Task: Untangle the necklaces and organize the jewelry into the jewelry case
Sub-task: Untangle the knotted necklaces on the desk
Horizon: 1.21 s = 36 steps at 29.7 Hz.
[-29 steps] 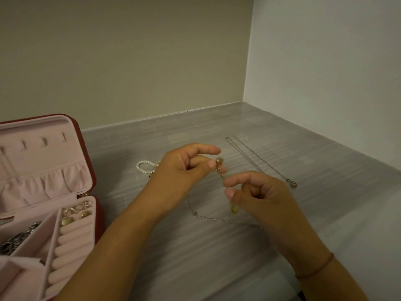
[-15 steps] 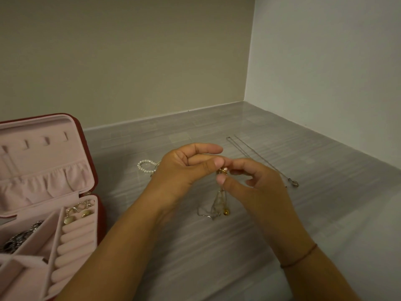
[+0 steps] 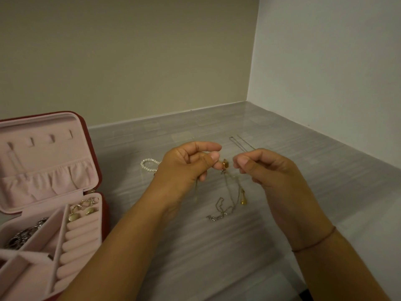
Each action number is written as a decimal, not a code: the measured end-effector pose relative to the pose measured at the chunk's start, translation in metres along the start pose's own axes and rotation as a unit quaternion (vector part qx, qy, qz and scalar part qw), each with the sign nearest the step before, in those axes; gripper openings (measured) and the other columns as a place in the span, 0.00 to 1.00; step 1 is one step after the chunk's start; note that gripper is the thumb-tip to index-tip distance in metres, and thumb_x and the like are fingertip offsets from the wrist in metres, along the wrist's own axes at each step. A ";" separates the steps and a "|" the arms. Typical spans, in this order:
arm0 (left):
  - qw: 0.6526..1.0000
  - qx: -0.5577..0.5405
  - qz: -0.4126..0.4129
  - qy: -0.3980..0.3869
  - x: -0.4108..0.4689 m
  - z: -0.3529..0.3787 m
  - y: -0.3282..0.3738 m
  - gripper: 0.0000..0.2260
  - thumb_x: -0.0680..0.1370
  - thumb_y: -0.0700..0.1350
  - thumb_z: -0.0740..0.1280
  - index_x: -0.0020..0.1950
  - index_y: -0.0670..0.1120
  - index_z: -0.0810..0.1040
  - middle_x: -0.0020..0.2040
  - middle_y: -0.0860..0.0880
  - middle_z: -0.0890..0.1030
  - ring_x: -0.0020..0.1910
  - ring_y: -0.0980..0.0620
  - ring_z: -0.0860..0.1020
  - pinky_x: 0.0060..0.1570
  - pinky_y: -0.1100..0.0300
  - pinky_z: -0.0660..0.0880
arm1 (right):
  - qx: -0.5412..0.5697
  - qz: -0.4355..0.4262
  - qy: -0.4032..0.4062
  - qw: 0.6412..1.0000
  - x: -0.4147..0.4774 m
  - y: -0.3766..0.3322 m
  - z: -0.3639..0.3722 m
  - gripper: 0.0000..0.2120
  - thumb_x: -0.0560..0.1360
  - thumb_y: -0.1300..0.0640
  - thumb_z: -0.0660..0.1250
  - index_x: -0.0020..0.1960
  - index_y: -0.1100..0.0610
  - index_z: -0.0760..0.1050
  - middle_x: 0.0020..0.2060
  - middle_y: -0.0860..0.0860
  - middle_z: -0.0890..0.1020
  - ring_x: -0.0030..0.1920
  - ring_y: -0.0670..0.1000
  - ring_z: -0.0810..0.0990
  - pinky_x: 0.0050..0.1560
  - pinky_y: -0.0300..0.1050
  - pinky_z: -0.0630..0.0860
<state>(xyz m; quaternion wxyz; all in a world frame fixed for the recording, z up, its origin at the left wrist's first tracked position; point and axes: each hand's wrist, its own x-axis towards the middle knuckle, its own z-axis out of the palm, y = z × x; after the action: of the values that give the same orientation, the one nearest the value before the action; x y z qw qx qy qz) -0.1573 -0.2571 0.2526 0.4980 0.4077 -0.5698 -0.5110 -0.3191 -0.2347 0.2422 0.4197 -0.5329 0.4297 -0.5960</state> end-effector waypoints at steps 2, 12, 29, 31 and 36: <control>1.000 -0.019 -0.002 -0.007 0.001 -0.001 -0.001 0.07 0.76 0.41 0.67 0.52 0.49 0.82 0.34 0.51 0.81 0.31 0.57 0.71 0.41 0.63 0.71 | 0.003 0.013 -0.001 1.000 0.003 -0.002 -0.003 0.05 0.72 0.61 0.67 0.39 0.56 0.80 0.35 0.48 0.83 0.36 0.39 0.79 0.37 0.26 0.71; 0.994 -0.094 0.004 -0.048 0.002 -0.003 0.000 0.14 0.70 0.44 0.67 0.54 0.46 0.80 0.35 0.50 0.81 0.31 0.57 0.77 0.37 0.66 0.76 | 0.000 0.076 -0.074 0.994 -0.002 0.001 0.011 0.10 0.68 0.56 0.71 0.48 0.59 0.78 0.40 0.55 0.85 0.43 0.51 0.84 0.48 0.43 0.79; 0.998 -0.017 -0.057 -0.024 0.003 -0.008 0.003 0.11 0.77 0.37 0.61 0.47 0.46 0.83 0.24 0.54 0.60 0.21 0.58 0.55 0.22 0.67 0.52 | -0.034 -0.019 0.019 0.999 0.003 -0.001 0.005 0.07 0.74 0.59 0.67 0.41 0.51 0.83 0.39 0.51 0.85 0.41 0.44 0.81 0.43 0.34 0.74; 0.997 0.022 -0.057 -0.040 0.000 -0.006 0.005 0.06 0.74 0.45 0.68 0.46 0.47 0.85 0.23 0.54 0.59 0.22 0.57 0.55 0.23 0.66 0.52 | -0.023 -0.019 0.019 0.999 0.005 -0.003 0.005 0.06 0.74 0.60 0.67 0.42 0.54 0.82 0.36 0.50 0.84 0.38 0.43 0.81 0.41 0.32 0.75; 0.997 0.033 -0.057 -0.043 -0.003 -0.002 0.005 0.12 0.65 0.51 0.72 0.45 0.48 0.86 0.23 0.53 0.63 0.23 0.56 0.56 0.24 0.65 0.54 | 0.034 0.016 0.005 0.999 0.009 -0.003 0.005 0.06 0.74 0.59 0.66 0.41 0.57 0.81 0.34 0.51 0.83 0.36 0.46 0.80 0.42 0.39 0.78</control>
<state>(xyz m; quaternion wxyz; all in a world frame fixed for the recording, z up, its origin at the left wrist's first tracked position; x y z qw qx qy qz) -0.1548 -0.2541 0.2575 0.4293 0.4331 -0.5833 -0.5366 -0.3148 -0.2429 0.2480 0.4449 -0.5088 0.4199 -0.6057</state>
